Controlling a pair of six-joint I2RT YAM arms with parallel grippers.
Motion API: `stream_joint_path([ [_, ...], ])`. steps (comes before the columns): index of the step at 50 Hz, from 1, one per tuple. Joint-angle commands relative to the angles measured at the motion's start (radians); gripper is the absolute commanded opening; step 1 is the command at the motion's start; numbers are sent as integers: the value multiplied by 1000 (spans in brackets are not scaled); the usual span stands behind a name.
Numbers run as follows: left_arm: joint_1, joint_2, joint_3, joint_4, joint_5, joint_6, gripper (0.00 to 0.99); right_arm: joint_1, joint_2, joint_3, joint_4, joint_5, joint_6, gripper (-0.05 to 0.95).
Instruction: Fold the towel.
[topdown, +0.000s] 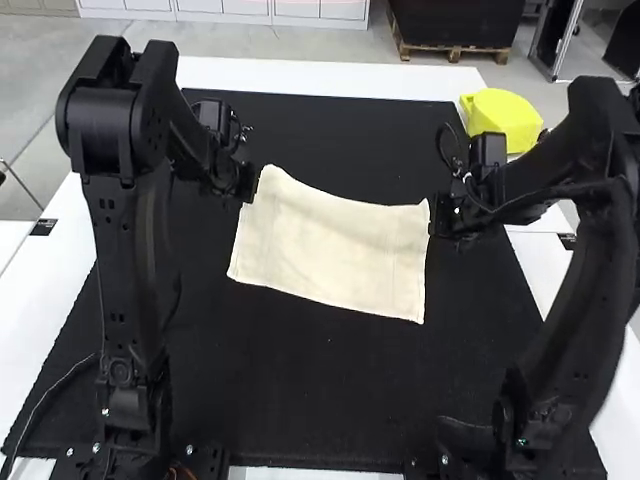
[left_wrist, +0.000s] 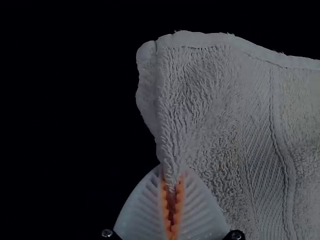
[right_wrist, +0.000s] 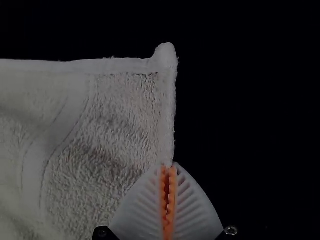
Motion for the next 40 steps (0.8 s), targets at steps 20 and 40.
stream_joint_path([
  [20,27,-180,-115,-33,-22,-5,23,-20,-189,-34,-137,-51,6,-28],
  [40,27,-304,-227,-97,-22,18,23,-19,-313,-64,-281,-83,-6,-28],
])
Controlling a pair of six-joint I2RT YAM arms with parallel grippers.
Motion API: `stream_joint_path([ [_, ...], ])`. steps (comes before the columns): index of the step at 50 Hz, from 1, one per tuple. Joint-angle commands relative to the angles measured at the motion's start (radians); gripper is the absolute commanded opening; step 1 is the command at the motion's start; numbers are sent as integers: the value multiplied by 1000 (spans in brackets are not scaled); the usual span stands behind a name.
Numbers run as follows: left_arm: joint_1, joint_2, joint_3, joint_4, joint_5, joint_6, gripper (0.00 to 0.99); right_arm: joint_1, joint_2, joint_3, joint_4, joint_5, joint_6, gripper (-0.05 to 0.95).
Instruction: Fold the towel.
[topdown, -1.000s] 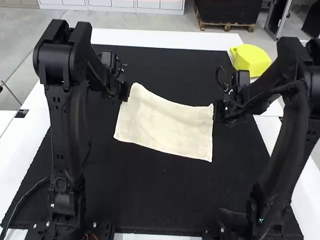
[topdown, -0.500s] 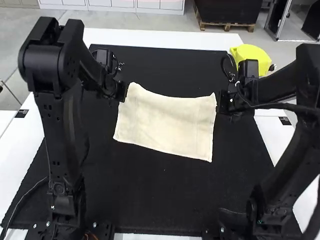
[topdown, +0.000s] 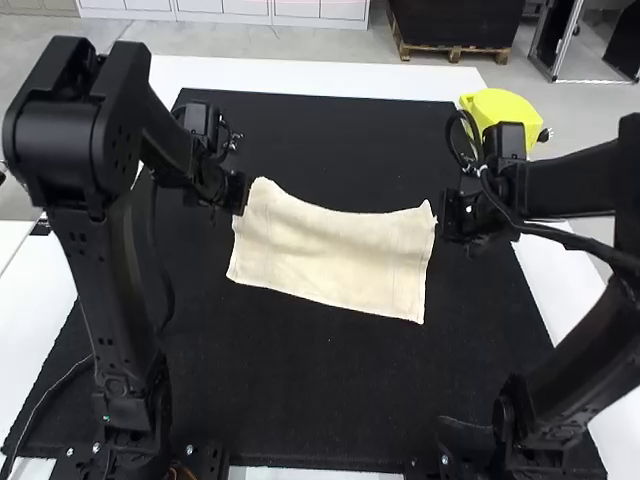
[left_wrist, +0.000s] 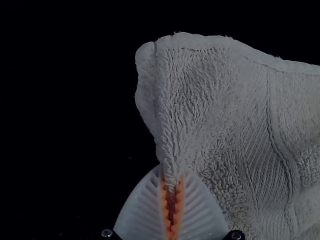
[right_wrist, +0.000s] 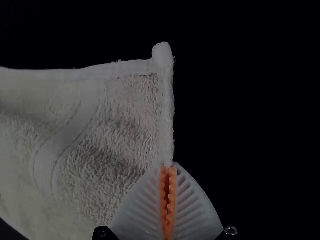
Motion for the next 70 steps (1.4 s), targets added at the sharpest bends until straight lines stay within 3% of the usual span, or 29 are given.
stream_joint_path([
  [1,16,-66,-28,3,-21,15,23,-15,-58,-7,-30,-12,-5,-28],
  [30,31,-217,-158,-38,-26,15,23,-12,-227,-96,-168,-38,-20,-28],
  [40,33,-237,-197,-47,-27,15,23,-11,-244,-88,-177,-38,-22,-28],
  [49,31,-240,-232,-14,-32,15,23,-11,-235,-113,-167,-38,-25,-28],
  [57,30,-240,-267,83,-52,7,23,-11,-178,-134,-136,-38,-32,-28],
  [70,27,-226,-298,129,-76,7,23,-9,-101,-173,-76,-36,-46,-28],
])
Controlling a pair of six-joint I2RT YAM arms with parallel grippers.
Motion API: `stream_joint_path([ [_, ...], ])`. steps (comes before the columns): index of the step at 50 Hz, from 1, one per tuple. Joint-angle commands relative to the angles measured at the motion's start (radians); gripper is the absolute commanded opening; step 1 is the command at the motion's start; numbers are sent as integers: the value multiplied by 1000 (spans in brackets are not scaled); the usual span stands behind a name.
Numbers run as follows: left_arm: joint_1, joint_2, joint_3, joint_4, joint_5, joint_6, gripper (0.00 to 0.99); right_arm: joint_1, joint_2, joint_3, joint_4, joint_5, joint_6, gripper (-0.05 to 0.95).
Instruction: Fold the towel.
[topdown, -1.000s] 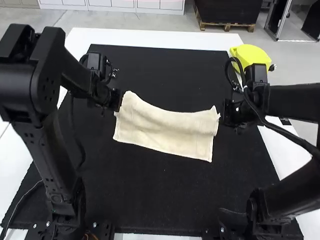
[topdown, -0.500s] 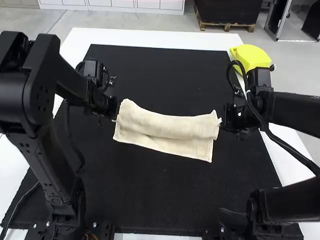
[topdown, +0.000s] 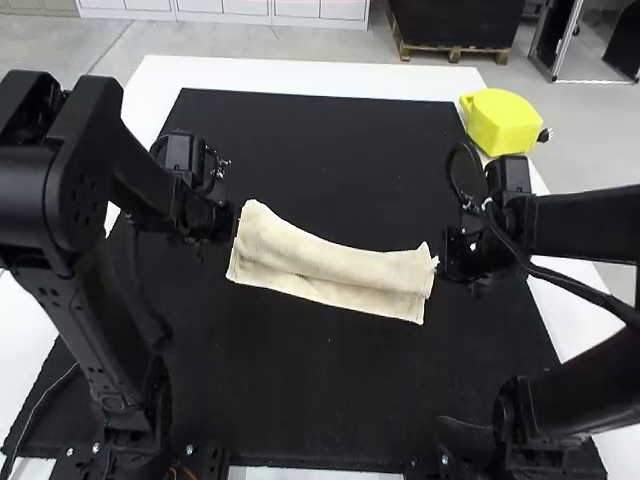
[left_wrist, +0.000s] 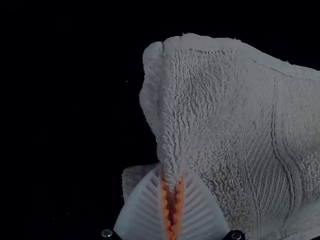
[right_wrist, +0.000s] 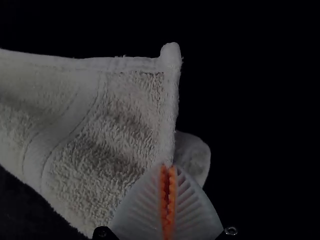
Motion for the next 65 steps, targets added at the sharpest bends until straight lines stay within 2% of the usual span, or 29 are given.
stream_joint_path([
  [1,9,-8,-11,21,-54,5,23,-11,34,-8,12,11,-29,-28],
  [9,9,1,-31,32,-57,10,26,-11,58,-19,32,19,-49,-25],
  [11,9,4,-36,33,-61,13,77,-11,63,-22,40,31,-58,-18],
  [14,7,10,-39,21,-81,28,123,-11,63,-25,48,69,-70,77],
  [17,7,12,-37,-10,-89,42,239,-11,64,-25,52,97,-93,179],
  [21,9,12,-39,-19,-92,49,459,-14,64,-22,57,118,-113,367],
  [23,12,13,-39,-23,-95,53,621,-17,64,-20,55,120,-121,508],
  [25,14,12,-39,-22,-103,56,797,-19,64,-17,55,135,-128,605],
  [27,15,13,-39,-20,-115,63,936,-19,64,-16,54,141,-144,656],
  [28,15,13,-37,-20,-117,63,966,-19,64,-11,52,141,-144,674],
  [32,23,12,-33,-8,-117,60,970,-20,64,9,43,138,-144,697],
  [35,30,10,-28,9,-117,49,970,-22,63,32,19,131,-141,792],
  [45,66,-3,-10,44,-114,-6,969,-14,61,70,-44,39,-90,793],
  [61,87,-14,45,36,-104,-58,969,3,89,59,-63,23,-84,793],
  [65,87,-14,59,30,-104,-75,969,12,110,58,-60,25,-85,820],
])
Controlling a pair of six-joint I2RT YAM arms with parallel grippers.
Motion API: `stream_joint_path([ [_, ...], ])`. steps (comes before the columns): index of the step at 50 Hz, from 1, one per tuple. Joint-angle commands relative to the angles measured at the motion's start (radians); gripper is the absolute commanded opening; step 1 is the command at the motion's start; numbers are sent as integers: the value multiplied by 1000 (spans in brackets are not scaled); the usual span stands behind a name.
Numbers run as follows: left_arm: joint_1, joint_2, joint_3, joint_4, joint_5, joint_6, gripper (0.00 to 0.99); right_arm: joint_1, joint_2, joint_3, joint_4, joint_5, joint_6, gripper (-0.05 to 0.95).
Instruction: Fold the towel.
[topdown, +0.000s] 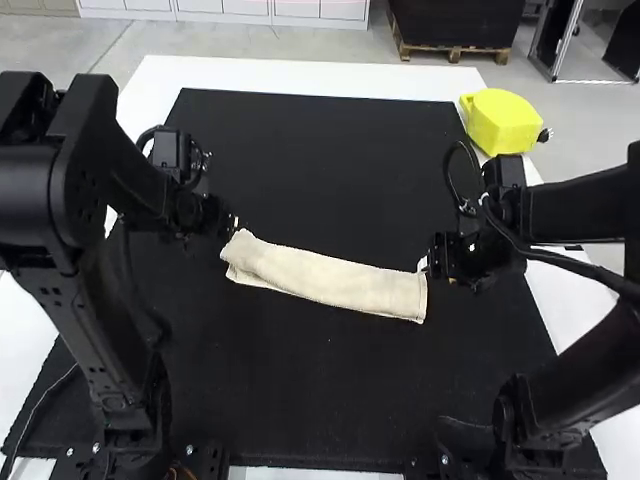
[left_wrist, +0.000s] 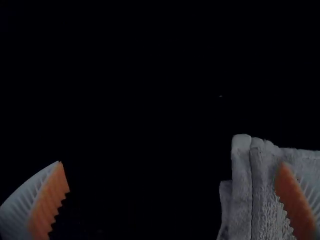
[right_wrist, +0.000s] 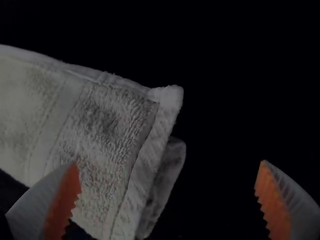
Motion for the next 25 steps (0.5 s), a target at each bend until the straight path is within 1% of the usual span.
stream_joint_path([
  [1,12,-16,39,-3,1,-37,969,18,37,5,3,-15,9,826],
  [6,12,-16,53,-9,1,-43,969,34,58,4,5,-7,9,890],
  [20,12,-18,90,-28,1,-57,969,97,112,0,62,25,18,890],
  [25,12,-16,94,-31,1,-60,969,109,133,-1,68,37,23,890],
])
